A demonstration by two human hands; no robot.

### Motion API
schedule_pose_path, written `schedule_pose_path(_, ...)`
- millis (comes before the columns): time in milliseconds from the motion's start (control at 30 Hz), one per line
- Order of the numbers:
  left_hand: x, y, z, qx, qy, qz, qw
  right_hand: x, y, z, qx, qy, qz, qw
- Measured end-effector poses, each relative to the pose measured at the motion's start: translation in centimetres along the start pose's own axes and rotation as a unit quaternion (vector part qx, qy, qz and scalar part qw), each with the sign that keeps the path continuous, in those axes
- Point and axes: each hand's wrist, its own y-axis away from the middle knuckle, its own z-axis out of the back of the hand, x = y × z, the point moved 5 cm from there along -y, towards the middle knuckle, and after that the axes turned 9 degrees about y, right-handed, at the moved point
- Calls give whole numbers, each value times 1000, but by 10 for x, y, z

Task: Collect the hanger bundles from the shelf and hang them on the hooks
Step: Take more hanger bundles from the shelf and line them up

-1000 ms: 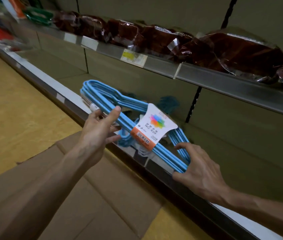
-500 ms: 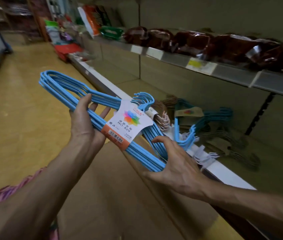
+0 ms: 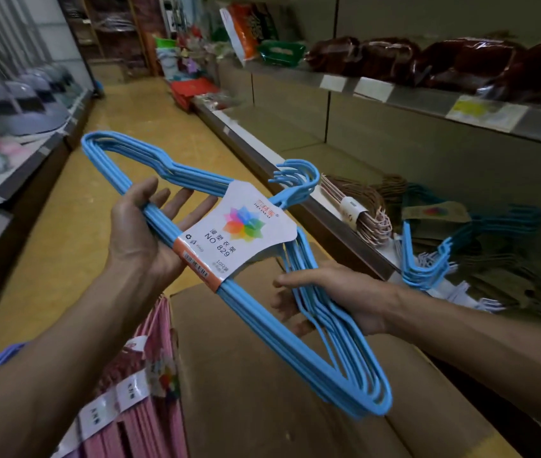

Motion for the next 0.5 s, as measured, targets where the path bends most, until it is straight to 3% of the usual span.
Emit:
schedule_pose_path(233, 0, -2, 6, -24, -24, 9, 999, -10, -10, -3, -36, -8, -9, 999)
schedule_pose_path(367, -12, -13, 10, -88, -124, -93, 984, -14, -11, 2, -95, -11, 35, 995)
schedule_pose_path(433, -29, -15, 11, -128, -250, -186, 942, -14, -10, 8, -141, 6, 56, 988)
schedule_pose_path(500, -42, -14, 7, -128, -421, -270, 857, -13, -7, 15, -196, 31, 71, 977)
